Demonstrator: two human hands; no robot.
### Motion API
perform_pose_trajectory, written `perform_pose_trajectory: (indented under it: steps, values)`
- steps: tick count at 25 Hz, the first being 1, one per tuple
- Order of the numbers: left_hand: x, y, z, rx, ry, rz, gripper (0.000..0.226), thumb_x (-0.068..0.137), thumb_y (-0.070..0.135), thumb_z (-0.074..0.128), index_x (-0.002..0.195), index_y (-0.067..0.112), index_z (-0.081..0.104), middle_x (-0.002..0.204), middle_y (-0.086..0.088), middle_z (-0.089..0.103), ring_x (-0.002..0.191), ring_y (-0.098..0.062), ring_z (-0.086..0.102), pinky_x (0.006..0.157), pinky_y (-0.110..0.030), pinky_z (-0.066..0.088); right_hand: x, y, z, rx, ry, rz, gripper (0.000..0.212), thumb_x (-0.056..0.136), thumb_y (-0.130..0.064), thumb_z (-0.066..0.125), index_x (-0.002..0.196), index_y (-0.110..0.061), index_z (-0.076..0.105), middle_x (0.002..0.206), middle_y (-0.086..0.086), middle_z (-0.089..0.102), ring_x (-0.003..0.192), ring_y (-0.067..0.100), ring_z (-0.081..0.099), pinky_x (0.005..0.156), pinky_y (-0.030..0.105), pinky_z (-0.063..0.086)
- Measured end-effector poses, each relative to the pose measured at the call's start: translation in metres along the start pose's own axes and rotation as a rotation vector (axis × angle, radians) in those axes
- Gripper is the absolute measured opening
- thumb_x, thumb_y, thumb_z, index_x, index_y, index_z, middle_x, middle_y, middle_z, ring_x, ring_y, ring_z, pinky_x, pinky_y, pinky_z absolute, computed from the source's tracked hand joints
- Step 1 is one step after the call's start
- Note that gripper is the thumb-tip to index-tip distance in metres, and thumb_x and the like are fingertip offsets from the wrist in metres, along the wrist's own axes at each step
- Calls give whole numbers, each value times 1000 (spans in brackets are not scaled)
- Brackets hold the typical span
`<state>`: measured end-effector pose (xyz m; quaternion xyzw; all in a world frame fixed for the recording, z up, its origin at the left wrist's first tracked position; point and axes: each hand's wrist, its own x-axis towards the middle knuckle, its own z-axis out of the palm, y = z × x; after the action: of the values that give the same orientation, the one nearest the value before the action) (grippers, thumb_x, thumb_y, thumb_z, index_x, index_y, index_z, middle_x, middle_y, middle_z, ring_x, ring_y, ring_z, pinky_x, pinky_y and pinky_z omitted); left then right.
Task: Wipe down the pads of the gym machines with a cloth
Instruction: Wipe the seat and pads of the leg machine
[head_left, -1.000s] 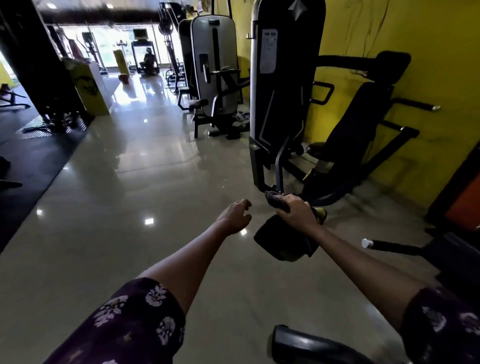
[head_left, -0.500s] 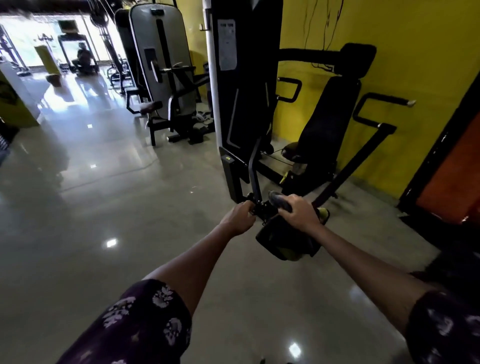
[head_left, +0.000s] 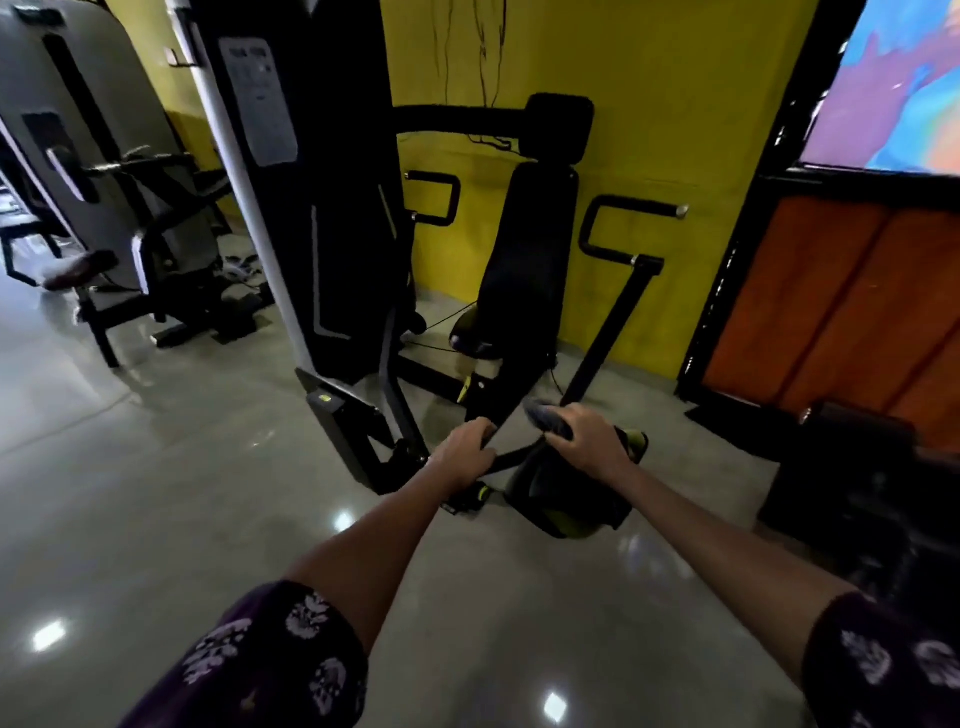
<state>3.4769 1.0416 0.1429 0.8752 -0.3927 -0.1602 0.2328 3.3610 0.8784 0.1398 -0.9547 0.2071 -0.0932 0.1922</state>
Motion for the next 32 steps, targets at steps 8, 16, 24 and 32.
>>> perform_pose_trajectory:
  steps: [8, 16, 24, 32]
  values:
    - [177, 51, 7, 61, -179, 337, 36, 91, 15, 53, 125, 5, 50, 127, -15, 55, 117, -28, 52, 95, -32, 41, 57, 81, -33, -1, 190, 383, 48, 89, -35, 56, 134, -22, 50, 131, 7, 55, 117, 29, 52, 96, 38, 42]
    - [245, 146, 69, 95, -446, 693, 41, 90, 15, 54, 130, 8, 48, 131, -11, 52, 119, -26, 50, 99, -31, 40, 8, 137, -68, -161, 340, 796, 47, 91, -33, 55, 137, -30, 47, 123, 5, 56, 115, 29, 50, 95, 42, 39]
    - [235, 280, 162, 96, -662, 1061, 39, 90, 12, 53, 128, 4, 48, 130, -13, 53, 119, -27, 51, 95, -29, 39, -95, 204, -103, -221, 483, 1171, 46, 92, -35, 53, 137, -27, 48, 120, 7, 56, 113, 28, 51, 89, 40, 38]
    - [249, 372, 242, 203, -784, 1238, 36, 91, 14, 53, 126, 5, 48, 130, -13, 53, 120, -26, 49, 97, -31, 39, -143, 267, -112, -195, 547, 1424, 45, 91, -34, 53, 136, -26, 49, 122, 6, 56, 114, 27, 51, 92, 39, 38]
